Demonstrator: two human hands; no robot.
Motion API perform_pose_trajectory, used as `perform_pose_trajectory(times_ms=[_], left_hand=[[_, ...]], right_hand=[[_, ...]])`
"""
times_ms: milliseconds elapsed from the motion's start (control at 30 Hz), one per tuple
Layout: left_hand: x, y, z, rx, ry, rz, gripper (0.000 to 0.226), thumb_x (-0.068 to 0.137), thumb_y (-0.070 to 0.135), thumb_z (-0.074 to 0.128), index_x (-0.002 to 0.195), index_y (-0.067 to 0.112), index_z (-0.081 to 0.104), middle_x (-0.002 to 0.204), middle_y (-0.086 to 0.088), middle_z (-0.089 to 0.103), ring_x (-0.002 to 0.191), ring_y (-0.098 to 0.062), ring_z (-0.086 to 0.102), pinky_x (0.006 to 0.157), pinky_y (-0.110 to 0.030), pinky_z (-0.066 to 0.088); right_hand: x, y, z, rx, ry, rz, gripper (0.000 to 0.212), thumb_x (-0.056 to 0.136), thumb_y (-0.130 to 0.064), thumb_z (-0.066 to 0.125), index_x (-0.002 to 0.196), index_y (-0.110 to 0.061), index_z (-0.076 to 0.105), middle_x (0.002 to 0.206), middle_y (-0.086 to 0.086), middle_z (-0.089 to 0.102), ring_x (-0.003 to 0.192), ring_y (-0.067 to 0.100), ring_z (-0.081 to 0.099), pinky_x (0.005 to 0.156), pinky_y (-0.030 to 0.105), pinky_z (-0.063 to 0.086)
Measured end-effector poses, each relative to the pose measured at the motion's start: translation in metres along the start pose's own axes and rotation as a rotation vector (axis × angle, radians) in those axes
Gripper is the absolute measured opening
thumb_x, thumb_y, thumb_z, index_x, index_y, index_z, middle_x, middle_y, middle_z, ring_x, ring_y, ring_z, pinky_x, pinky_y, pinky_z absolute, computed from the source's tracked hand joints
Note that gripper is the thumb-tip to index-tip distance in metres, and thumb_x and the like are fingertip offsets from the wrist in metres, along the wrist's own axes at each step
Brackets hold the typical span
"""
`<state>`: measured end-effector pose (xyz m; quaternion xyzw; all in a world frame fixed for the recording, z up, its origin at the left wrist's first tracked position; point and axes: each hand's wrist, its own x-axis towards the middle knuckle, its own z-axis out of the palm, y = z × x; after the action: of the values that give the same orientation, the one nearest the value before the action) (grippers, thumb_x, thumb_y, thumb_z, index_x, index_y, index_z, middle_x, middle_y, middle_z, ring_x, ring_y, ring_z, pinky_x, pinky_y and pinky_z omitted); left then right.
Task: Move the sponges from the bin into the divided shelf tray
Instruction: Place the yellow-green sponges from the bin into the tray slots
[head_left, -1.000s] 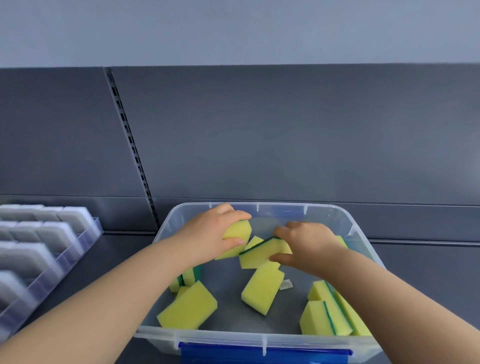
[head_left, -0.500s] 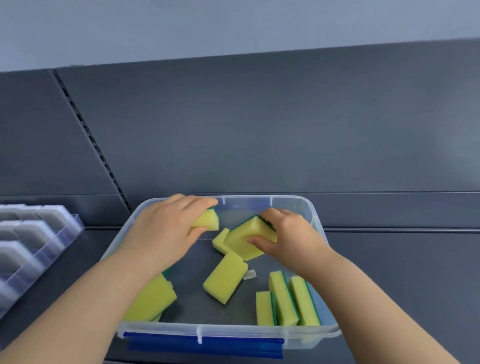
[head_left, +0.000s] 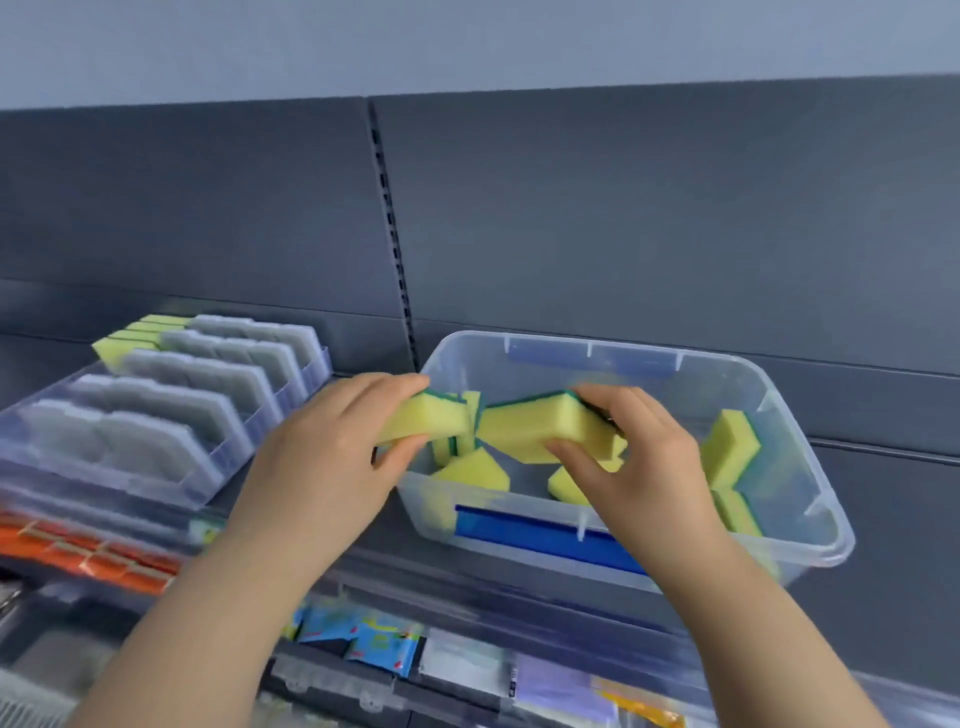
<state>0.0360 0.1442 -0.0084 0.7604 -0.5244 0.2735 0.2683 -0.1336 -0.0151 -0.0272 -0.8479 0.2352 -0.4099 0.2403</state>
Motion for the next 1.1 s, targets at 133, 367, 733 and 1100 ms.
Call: perform_pose_trajectory(times_ms=[133,367,733,1100], left_hand=[[-0.069,-0.069,-0.071,0.04,-0.016,-0.144,0.042,0.073,0.023,0.077,0.113,0.022,0.063,0.105,0.002,0.065,0.091,-0.017,0.056,0.068,-0.035,0.05],[-0.18,-0.158,-0.154,0.09,-0.055,-0.323,0.05,0.068,0.019,0.081,0.114,0.022,0.062,0.104,0.0,0.065,0.091,-0.012,0.05,0.068,-0.029,0.047],[-0.237,-0.26,-0.168,0.044,-0.102,-0.405,0.052,0.071,0.021,0.079,0.117,0.03,0.055,0.106,0.01,0.061,0.093,-0.007,0.049,0.075,-0.018,0.039],[-0.132,-0.442,-0.171,0.115,-0.107,-0.516,0.044,0.08,0.032,0.071,0.121,0.032,0.056,0.11,0.009,0.06,0.098,-0.013,0.055,0.078,-0.027,0.046]], right_hand=[[-0.042,-0.07,0.059,0.083,0.006,-0.01,0.039,0.071,-0.011,0.078,0.108,-0.014,0.064,0.093,-0.012,0.056,0.088,-0.003,0.044,0.081,-0.004,0.029],[-0.091,-0.17,0.157,0.125,-0.169,-0.069,0.041,0.07,-0.006,0.078,0.108,-0.011,0.063,0.095,-0.006,0.057,0.087,-0.003,0.044,0.078,-0.007,0.028],[-0.069,-0.244,0.266,0.115,-0.34,-0.133,0.04,0.072,-0.011,0.077,0.108,-0.017,0.064,0.093,-0.017,0.054,0.09,0.009,0.054,0.08,0.008,0.04],[0.099,-0.28,0.374,0.289,-0.18,-0.035,0.038,0.074,-0.019,0.074,0.1,-0.038,0.054,0.092,-0.031,0.053,0.083,-0.018,0.053,0.072,-0.007,0.032]])
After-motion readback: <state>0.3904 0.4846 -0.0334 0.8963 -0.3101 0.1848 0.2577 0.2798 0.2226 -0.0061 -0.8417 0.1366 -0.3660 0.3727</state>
